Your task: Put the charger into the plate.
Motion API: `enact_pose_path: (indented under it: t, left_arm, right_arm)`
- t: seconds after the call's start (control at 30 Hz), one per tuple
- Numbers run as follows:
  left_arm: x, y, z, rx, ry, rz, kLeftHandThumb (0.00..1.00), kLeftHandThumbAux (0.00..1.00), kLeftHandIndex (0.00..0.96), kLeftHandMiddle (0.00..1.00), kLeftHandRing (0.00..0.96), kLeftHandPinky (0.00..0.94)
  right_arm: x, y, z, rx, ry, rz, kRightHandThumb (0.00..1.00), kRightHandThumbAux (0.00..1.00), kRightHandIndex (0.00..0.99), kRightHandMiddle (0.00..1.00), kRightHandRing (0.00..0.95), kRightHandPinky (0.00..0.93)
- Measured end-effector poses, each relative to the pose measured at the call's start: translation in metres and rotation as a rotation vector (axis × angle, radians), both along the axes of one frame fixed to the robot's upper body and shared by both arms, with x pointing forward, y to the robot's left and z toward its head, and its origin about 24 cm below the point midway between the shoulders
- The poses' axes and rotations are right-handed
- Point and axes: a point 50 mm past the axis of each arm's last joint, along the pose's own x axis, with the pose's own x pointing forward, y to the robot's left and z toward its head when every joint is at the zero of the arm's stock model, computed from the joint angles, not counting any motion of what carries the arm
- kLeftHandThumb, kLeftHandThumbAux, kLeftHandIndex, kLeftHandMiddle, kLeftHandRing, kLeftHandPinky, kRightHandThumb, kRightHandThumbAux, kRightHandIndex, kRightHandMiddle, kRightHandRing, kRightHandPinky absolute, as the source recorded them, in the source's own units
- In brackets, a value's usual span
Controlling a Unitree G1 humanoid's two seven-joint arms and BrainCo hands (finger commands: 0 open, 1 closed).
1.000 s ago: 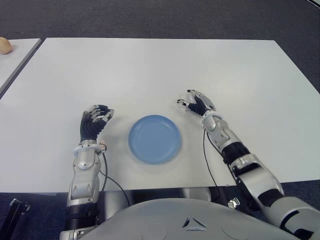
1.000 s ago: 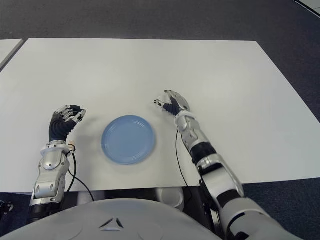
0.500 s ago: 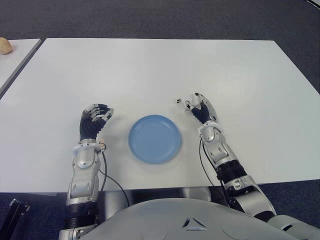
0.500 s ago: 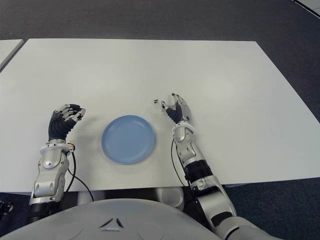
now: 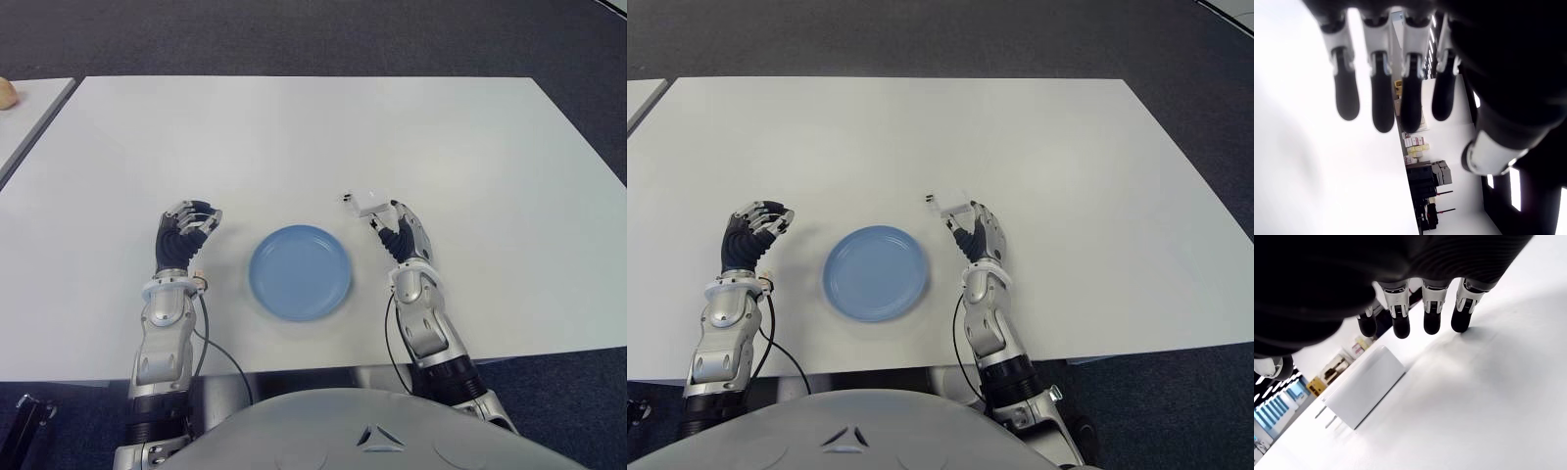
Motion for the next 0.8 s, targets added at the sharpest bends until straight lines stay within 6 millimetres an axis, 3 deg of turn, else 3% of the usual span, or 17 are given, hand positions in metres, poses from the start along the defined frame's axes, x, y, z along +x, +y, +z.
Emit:
enact_pose_path:
  t: [0.23,0.5,0.8]
  left_arm:
    - [0.000,0.000,-0.001,-0.001,0.005,0.000,0.706,0.721,0.424,0.432,0.448,0.441]
    - [0.000,-0.001,-0.001,-0.002,0.004,-0.002,0.706,0.721,0.424,0.437,0.453,0.450]
    - [0.000,-0.001,-0.001,-0.010,0.004,-0.002,0.705,0.721,0.424,0.435,0.451,0.449]
  right_arm:
    - [-0.013,0.002,0.014,0.003,-0.021,0.025,0.437,0.260,0.000,0.000,0.000,0.018]
    - [-0.023,0.004,0.036,0.030,-0.050,0.075,0.384,0.294,0.000,0.000,0.000,0.116]
    - [-0.030,0.004,0.050,0.060,-0.049,0.119,0.401,0.319,0.000,0.000,0.000,0.187]
